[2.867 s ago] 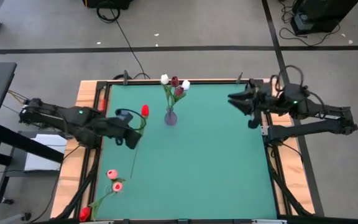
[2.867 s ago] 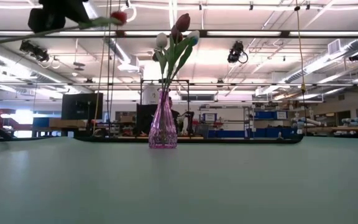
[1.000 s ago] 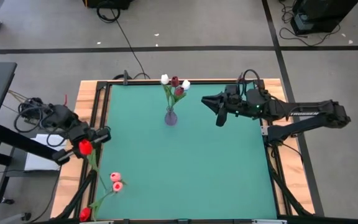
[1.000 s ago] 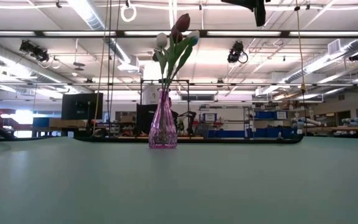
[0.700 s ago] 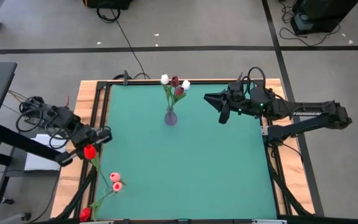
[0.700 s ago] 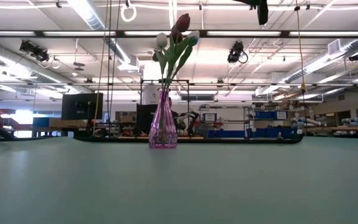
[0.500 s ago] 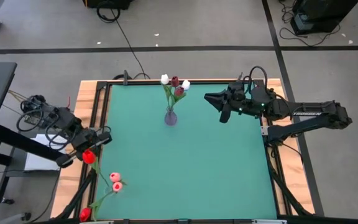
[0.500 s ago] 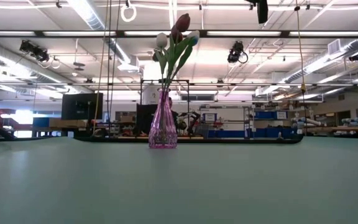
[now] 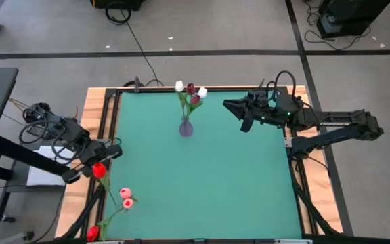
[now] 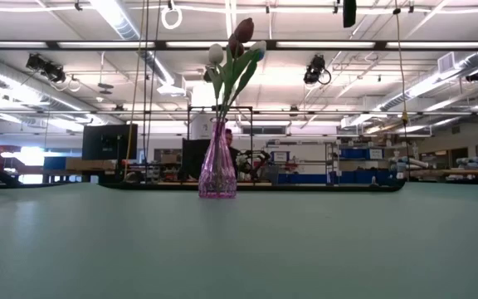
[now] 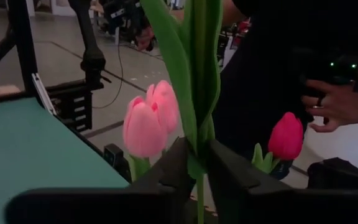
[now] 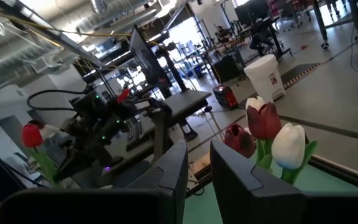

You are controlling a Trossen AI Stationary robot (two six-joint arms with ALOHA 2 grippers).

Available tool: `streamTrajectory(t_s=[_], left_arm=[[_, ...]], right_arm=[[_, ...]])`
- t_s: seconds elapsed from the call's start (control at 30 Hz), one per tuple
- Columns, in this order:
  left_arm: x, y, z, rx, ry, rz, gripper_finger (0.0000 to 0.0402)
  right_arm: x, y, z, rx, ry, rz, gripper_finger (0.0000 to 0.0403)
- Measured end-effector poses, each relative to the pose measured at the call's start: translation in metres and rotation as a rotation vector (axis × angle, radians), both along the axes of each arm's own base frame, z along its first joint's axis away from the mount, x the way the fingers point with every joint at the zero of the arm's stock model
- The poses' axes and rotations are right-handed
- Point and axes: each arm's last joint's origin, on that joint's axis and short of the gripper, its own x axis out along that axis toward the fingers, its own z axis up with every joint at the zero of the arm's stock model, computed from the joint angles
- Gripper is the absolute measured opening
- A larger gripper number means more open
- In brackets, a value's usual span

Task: Sort flowers into vase by color
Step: Put the red tulip into the transparent vase, then return to Home Position

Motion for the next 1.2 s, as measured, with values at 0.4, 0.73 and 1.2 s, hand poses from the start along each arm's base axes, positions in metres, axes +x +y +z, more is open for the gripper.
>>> streamTrajectory(t_s=[0.4,0.73,1.2], left_arm=[[0.006,-0.005,-0.003,0.004,0.058,-0.04,0.0193],[-0.023,0.02,0.055,0.041,-0.069,0.179,0.0198],[-0.06,0.058,0.058,0.094,-0.093,0.677,0.0082]], right_arm=[[0.0,0.0,0.0,-0.001,0.001,-0.001,0.0097],[0.0,-0.004,0.0,-0.032,0.013,-0.02,0.0103],[0.002,0.029,-0.008,-0.452,0.186,0.121,0.0015]])
